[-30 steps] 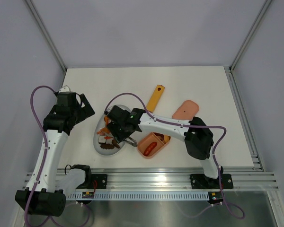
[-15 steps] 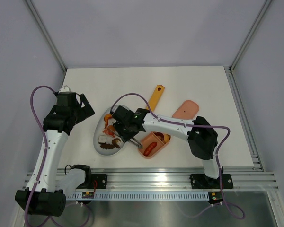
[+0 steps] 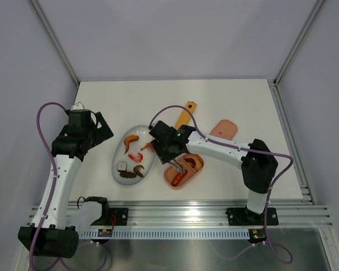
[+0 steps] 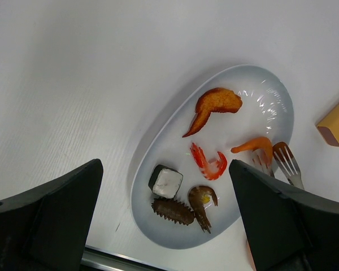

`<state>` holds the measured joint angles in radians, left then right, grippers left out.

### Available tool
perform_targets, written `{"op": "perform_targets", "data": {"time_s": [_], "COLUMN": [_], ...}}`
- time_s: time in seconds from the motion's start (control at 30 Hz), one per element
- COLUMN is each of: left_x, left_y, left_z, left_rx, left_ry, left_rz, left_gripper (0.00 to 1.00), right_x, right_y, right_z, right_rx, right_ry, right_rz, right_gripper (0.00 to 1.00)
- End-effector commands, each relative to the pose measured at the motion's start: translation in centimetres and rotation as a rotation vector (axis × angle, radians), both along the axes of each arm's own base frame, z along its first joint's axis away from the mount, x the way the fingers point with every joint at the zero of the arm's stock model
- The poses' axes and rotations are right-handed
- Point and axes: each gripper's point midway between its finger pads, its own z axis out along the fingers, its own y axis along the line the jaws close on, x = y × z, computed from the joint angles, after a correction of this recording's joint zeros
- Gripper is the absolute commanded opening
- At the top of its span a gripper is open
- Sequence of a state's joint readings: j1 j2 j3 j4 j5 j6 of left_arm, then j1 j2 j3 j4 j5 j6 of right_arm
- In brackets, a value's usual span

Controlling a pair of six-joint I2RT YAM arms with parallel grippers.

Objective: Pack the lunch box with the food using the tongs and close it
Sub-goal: Move the fake food onto the plate.

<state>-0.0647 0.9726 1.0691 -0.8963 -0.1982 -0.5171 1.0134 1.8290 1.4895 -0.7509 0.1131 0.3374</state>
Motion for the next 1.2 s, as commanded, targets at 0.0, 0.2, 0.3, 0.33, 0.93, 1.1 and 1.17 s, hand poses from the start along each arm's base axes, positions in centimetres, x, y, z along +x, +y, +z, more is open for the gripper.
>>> {"op": "perform_targets", "data": {"time_s": [0.0, 0.2, 0.3, 0.33, 0.93, 1.1, 1.17], "left_x": [0.9, 0.8, 0.8, 0.8, 0.6, 0.6, 0.6], "left_y": [-0.2, -0.1, -0.1, 0.0, 0.2, 0.1, 0.2], "left_z": [0.6, 0.4, 0.4, 0.5, 0.4, 0.3, 0.3], "left_rx": [-0.011, -0.005, -0.005, -0.006, -0.002, -0.015, -0.013], "left_ry": [-0.038, -0.032, -0.033, -0.035, -0.036, -0.033, -0.032], "left_rz": [-0.008, -0.003, -0.003, -0.002, 0.011, 0.008, 0.011], "left_gripper": [0.99, 0.99, 0.99, 0.99, 0.99, 0.99, 0.99], "right_x": [1.1, 2.0, 2.2, 2.2, 2.1, 0.9, -0.3], "right_y": [0.0, 1.5, 2.5, 2.9, 4.5, 4.9, 5.1], "right_z": [2.4, 4.1, 4.8, 5.2, 5.0, 5.5, 5.4], "right_rx": [0.040, 0.083, 0.118, 0.131, 0.140, 0.151, 0.154], "right_ry": [-0.056, -0.083, -0.084, -0.086, -0.057, -0.055, -0.039], "right_rz": [-0.032, -0.017, -0.005, 0.000, 0.068, 0.112, 0.141], "right_gripper": [0.52, 0.57, 0.57, 0.57, 0.55, 0.55, 0.55]}}
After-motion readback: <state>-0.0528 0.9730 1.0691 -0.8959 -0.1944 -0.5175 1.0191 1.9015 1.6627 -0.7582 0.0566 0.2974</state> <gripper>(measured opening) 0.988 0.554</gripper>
